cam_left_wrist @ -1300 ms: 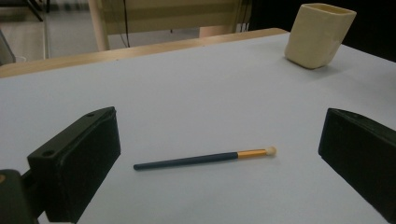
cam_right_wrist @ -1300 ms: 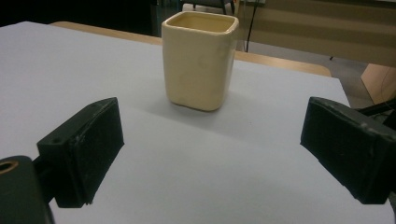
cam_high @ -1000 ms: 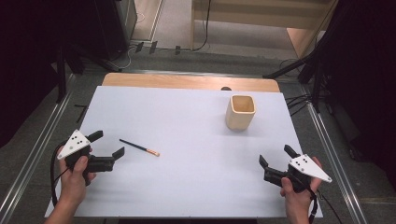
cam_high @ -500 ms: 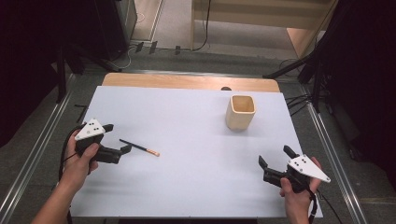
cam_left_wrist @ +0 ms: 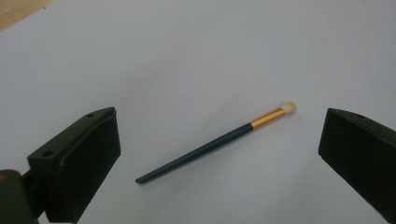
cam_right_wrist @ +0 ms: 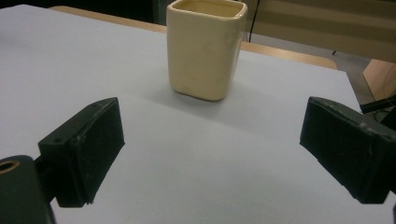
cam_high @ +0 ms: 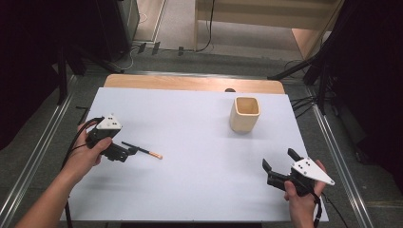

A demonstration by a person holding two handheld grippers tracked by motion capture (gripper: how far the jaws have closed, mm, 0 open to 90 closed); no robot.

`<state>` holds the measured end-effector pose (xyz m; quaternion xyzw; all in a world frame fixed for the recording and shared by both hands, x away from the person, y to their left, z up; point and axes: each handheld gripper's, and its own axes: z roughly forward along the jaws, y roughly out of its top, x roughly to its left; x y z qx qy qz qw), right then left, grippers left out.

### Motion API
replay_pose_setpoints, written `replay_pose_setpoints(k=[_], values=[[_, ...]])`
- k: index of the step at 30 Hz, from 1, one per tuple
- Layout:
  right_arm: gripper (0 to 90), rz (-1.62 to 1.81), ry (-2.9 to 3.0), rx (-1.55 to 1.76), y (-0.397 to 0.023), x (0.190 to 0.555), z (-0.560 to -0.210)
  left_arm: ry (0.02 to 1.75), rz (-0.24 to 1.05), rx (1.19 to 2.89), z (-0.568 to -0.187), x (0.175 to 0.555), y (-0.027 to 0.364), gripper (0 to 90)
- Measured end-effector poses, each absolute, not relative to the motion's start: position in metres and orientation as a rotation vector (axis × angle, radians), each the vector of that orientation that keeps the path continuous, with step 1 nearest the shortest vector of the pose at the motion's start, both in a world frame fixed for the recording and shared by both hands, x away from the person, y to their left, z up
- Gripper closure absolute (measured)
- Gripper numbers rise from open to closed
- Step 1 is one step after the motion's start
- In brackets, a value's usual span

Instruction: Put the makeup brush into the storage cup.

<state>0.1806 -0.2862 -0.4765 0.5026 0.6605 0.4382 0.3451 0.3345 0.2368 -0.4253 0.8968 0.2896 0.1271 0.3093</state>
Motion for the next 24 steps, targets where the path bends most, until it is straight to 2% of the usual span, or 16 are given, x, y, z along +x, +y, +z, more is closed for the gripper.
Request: replay_pose_setpoints(k=[5,13,17,24], values=[[6.7,1.134,1.714,1.312,-0.287,0.180,-0.477,0.772,0.318,2.463,-0.429,0.344,0.227,0.0],[6.7,1.126,1.715,1.320,-0.289,0.181,-0.478,0.693,0.285,2.633,-0.439,0.349,0.213,0.0],[6.8,1.121,1.717,1.324,-0.289,0.181,-0.478,0.676,0.232,2.676,-0.449,0.355,0.206,2.9],[6.8,1.120,1.720,1.325,-0.289,0.181,-0.479,0.654,0.236,2.772,-0.460,0.359,0.195,7.4]])
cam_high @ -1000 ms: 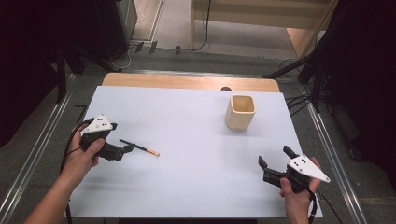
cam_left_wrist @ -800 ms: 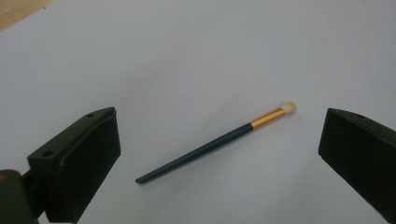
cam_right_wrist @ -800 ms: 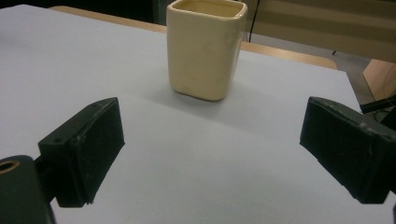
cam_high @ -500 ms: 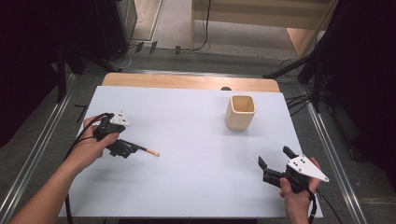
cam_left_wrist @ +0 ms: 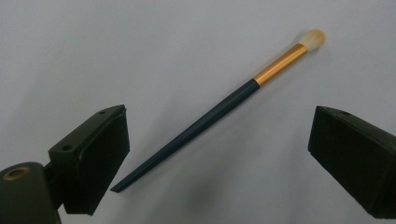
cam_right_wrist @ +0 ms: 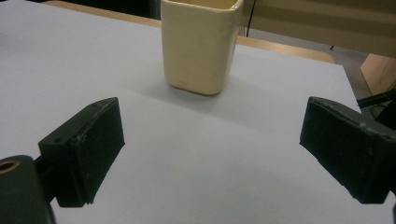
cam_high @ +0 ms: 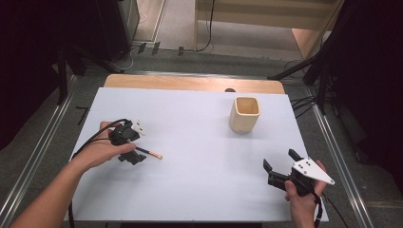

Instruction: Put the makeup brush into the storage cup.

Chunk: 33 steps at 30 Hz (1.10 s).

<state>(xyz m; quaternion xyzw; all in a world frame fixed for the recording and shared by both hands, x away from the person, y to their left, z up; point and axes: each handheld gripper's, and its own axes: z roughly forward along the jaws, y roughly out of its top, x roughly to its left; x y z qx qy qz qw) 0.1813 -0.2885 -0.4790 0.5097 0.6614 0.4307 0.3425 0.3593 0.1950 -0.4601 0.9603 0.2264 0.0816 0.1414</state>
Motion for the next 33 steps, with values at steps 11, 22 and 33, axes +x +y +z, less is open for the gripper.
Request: replay_pose_setpoints(k=[11,22,33], values=[[6.8,1.117,1.722,1.332,-0.290,0.181,-0.480,0.653,0.184,2.845,-0.474,0.361,0.185,19.4],[6.8,1.110,1.721,1.336,-0.290,0.182,-0.481,0.694,0.138,2.833,-0.468,0.366,0.190,70.5],[6.8,1.102,1.735,1.343,-0.288,0.183,-0.483,0.758,0.103,2.860,-0.466,0.368,0.184,84.7]])
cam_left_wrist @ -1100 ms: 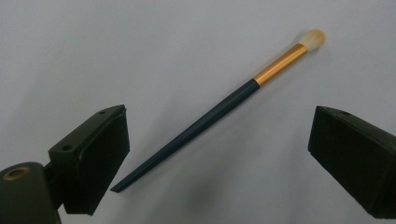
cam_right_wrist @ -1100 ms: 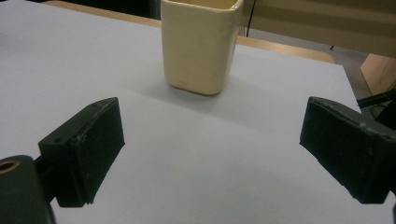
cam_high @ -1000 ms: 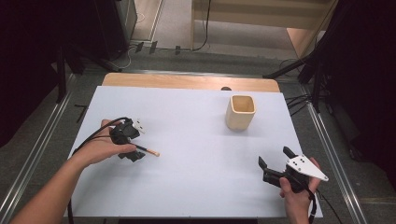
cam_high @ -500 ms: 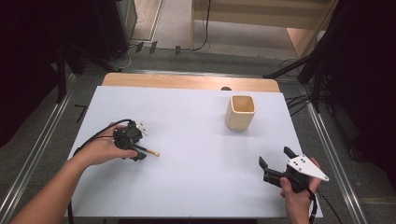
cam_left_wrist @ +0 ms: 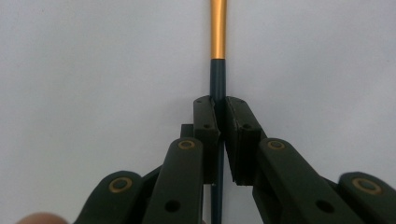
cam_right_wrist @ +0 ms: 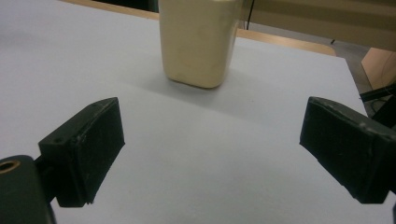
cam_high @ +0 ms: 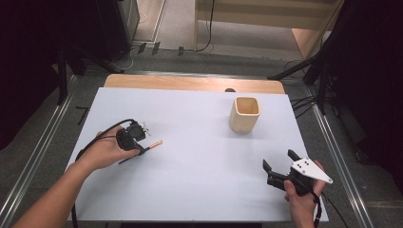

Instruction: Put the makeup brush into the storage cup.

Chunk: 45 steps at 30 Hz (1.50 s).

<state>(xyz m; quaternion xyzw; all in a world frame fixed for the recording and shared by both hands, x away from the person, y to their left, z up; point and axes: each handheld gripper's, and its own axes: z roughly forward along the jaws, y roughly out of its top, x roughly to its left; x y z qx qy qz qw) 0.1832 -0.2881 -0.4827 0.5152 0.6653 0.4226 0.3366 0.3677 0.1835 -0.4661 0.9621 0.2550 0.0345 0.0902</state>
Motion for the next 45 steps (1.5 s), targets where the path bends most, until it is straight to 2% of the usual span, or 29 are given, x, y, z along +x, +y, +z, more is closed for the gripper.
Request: replay_pose_setpoints(k=[11,14,22,45], values=[[7.0,1.127,1.726,1.345,-0.287,0.186,-0.482,0.766,0.112,2.730,-0.452,0.362,0.185,84.7],[12.1,1.129,1.711,1.354,-0.286,0.189,-0.480,0.764,0.126,2.680,-0.446,0.360,0.187,84.7],[13.1,1.151,1.718,1.336,-0.279,0.196,-0.473,0.753,0.136,2.569,-0.436,0.353,0.189,84.7],[13.6,1.203,1.792,1.243,-0.235,0.221,-0.452,0.764,0.124,2.322,-0.430,0.341,0.188,84.7]])
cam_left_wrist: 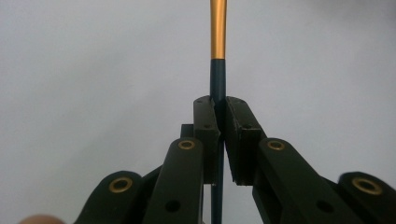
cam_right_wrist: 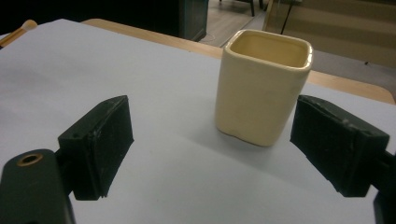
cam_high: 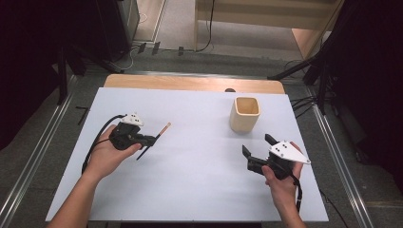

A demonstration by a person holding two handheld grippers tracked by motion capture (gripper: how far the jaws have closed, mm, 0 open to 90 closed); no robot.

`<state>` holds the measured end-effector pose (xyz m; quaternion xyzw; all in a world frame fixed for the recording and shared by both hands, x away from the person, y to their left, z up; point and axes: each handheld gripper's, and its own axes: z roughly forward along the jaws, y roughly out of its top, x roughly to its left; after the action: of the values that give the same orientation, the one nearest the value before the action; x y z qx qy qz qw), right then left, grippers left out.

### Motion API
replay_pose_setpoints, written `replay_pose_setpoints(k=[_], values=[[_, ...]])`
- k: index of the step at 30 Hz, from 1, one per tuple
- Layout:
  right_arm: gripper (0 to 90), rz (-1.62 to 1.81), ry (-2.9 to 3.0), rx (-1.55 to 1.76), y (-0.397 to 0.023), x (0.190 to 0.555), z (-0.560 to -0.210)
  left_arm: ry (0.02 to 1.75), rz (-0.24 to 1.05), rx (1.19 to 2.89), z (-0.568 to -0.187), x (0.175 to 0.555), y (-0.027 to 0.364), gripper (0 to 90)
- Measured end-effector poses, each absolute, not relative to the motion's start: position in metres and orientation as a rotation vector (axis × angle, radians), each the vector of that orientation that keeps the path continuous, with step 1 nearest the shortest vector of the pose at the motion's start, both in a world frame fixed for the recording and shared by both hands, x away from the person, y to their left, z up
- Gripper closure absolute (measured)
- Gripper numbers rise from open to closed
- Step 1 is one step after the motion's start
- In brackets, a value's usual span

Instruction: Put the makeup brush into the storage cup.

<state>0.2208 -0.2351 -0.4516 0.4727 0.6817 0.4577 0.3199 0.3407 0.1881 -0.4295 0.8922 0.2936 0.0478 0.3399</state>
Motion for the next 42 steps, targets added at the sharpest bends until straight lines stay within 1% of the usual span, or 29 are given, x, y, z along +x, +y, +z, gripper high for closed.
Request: replay_pose_setpoints(k=[7,16,28,32,42], values=[[13.6,1.216,1.816,1.226,-0.217,0.231,-0.447,0.759,0.113,2.254,-0.428,0.336,0.185,84.7],[13.7,1.248,1.827,1.220,-0.196,0.244,-0.442,0.740,0.106,2.221,-0.430,0.331,0.177,84.7],[13.7,1.282,1.829,1.202,-0.175,0.254,-0.436,0.709,0.117,2.173,-0.429,0.327,0.167,84.7],[13.7,1.303,1.825,1.204,-0.166,0.258,-0.433,0.699,0.092,2.156,-0.430,0.326,0.165,84.7],[13.7,1.365,1.850,1.176,-0.145,0.262,-0.432,0.681,0.095,2.091,-0.432,0.321,0.162,84.7]])
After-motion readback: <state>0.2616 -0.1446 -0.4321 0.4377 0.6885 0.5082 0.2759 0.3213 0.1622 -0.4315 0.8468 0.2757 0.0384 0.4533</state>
